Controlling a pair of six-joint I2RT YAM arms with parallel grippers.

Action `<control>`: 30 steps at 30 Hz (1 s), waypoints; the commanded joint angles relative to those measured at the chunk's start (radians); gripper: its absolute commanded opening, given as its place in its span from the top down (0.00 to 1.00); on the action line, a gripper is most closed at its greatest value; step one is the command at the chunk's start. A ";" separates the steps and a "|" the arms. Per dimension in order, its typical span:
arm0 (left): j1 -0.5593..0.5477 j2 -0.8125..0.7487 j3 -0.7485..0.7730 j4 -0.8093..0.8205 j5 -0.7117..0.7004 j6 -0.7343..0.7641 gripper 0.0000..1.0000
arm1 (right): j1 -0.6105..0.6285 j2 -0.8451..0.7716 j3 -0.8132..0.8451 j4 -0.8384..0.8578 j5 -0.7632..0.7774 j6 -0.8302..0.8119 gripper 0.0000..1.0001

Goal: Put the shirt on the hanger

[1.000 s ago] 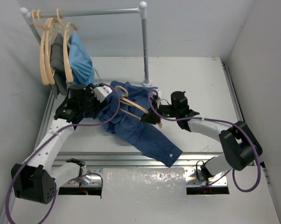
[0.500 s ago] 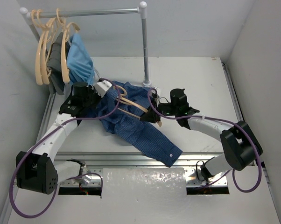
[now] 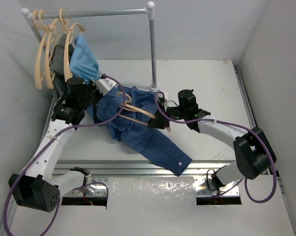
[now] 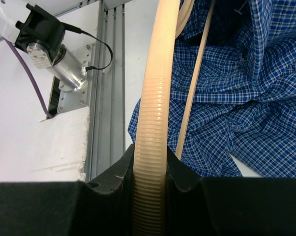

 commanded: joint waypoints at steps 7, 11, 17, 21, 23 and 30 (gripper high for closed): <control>0.005 -0.039 0.056 -0.180 0.215 0.174 0.76 | 0.006 -0.020 0.000 0.174 -0.076 0.047 1.00; 0.007 -0.063 0.052 -0.222 0.189 0.220 0.65 | 0.006 -0.003 0.012 0.165 -0.079 0.044 1.00; 0.010 -0.051 0.128 -0.246 0.207 0.234 0.34 | 0.006 -0.003 0.006 0.174 -0.079 0.050 1.00; 0.014 -0.034 0.195 -0.385 0.272 0.324 0.33 | 0.006 -0.009 0.010 0.145 -0.076 0.031 1.00; 0.016 -0.033 0.214 -0.447 0.334 0.393 0.29 | 0.006 -0.006 0.018 0.134 -0.074 0.025 1.00; 0.016 -0.033 0.103 -0.441 0.440 0.442 0.26 | 0.006 -0.007 0.018 0.157 -0.080 0.044 1.00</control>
